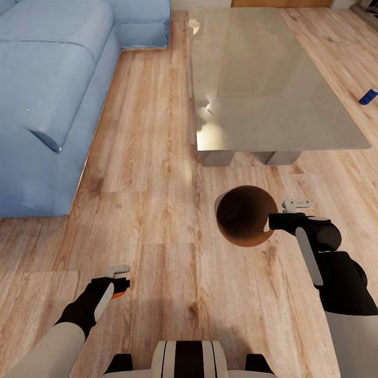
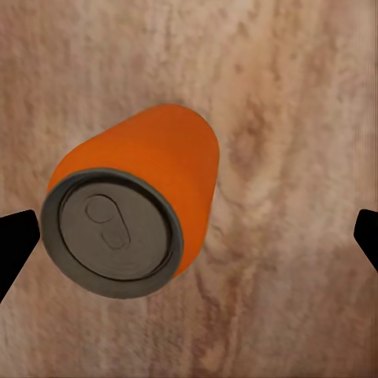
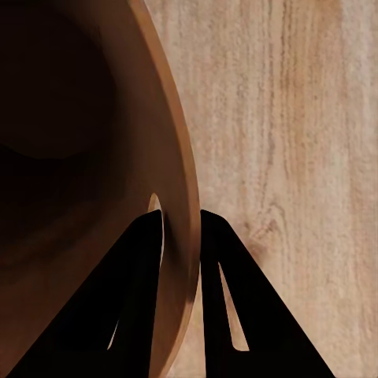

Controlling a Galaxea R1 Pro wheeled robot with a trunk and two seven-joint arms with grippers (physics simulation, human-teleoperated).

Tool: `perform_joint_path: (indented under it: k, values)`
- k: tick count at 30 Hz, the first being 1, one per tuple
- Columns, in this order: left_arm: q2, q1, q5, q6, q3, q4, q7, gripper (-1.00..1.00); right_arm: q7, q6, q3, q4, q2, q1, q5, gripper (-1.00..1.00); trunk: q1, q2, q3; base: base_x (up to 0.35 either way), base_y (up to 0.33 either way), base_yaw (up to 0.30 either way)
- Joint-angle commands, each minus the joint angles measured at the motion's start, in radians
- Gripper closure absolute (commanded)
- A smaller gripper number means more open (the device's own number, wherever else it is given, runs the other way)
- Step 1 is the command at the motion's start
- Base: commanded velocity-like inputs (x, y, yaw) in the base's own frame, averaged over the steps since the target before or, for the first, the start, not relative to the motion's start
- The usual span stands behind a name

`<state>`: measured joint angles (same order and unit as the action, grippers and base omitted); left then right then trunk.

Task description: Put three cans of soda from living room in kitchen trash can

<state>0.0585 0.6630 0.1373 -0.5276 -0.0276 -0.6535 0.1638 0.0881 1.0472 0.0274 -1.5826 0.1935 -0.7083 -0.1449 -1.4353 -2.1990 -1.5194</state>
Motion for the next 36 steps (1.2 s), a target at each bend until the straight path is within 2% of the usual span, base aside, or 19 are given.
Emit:
perform_joint_path:
  k: [1,5,8,15,36]
  values:
    - [0.0,0.0,0.0,0.0,0.0,0.0,-0.001,-1.0,-0.005,0.0,0.0,0.0,0.0,0.0,-0.011,1.0,0.0,0.0,-0.001,0.0,0.0,0.0]
    - [0.002,0.0,0.002,0.0,-0.001,0.0,-0.003,-1.0,-0.006,0.0,0.0,0.0,-0.002,0.0,0.032,1.0,0.0,0.0,-0.005,0.0,0.0,0.0]
    - [0.004,0.0,0.002,0.0,-0.002,0.0,-0.01,-1.0,-0.006,0.0,0.0,0.001,-0.002,0.0,0.045,1.0,0.0,0.0,-0.009,0.0,0.0,0.0]
    - [0.004,0.0,0.001,0.0,-0.004,0.0,-0.051,-1.0,-0.007,0.0,0.0,0.001,-0.003,0.0,0.051,1.0,0.0,0.0,-0.019,0.0,0.0,0.0]
    - [0.003,0.0,0.002,0.001,-0.003,0.0,-0.056,-1.0,-0.005,0.0,0.002,0.001,-0.003,0.004,0.054,1.0,0.0,0.0,-0.044,0.0,0.0,0.0]
